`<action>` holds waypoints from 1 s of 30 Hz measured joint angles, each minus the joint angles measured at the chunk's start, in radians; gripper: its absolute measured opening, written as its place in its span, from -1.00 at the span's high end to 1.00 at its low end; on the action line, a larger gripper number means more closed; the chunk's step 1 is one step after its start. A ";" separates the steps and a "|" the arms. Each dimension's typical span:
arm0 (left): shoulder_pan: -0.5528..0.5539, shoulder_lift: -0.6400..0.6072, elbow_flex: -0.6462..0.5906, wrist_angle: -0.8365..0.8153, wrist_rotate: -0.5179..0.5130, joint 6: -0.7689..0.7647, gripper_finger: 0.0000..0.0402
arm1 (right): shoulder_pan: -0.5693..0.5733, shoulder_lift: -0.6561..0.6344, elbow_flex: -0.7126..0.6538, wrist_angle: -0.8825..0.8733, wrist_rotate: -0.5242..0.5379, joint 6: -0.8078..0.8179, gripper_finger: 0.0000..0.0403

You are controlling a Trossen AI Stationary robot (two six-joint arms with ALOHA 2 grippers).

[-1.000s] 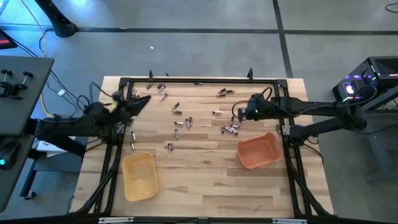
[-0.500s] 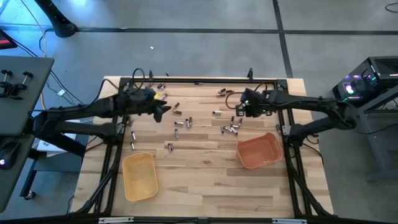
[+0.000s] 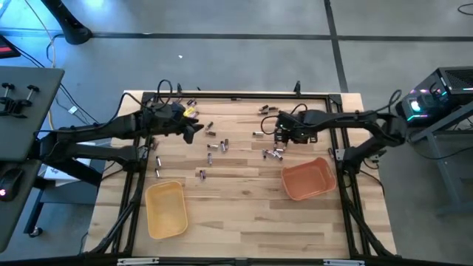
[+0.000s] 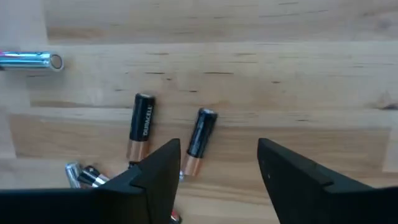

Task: Sort batteries
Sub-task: Put the black battery into the orange bin

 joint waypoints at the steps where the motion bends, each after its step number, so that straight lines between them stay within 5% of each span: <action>1: 0.000 0.000 0.000 -0.003 0.000 0.001 0.01 | 0.000 0.013 0.000 0.008 0.002 0.003 -0.05; 14: 0.000 0.042 -0.001 -0.009 -0.015 0.035 0.01 | 0.001 0.218 0.008 0.051 -0.042 0.010 0.06; 17: 0.000 0.058 -0.001 -0.009 -0.016 0.035 0.01 | 0.009 0.240 0.012 0.044 -0.029 0.003 0.25; 22: 0.000 0.071 -0.001 -0.007 -0.016 0.035 0.01 | 0.023 0.225 0.009 0.041 0.016 -0.045 0.85; 30: 0.007 0.029 0.060 0.015 -0.016 0.122 0.01 | 0.017 0.072 -0.008 -0.012 0.131 -0.053 0.91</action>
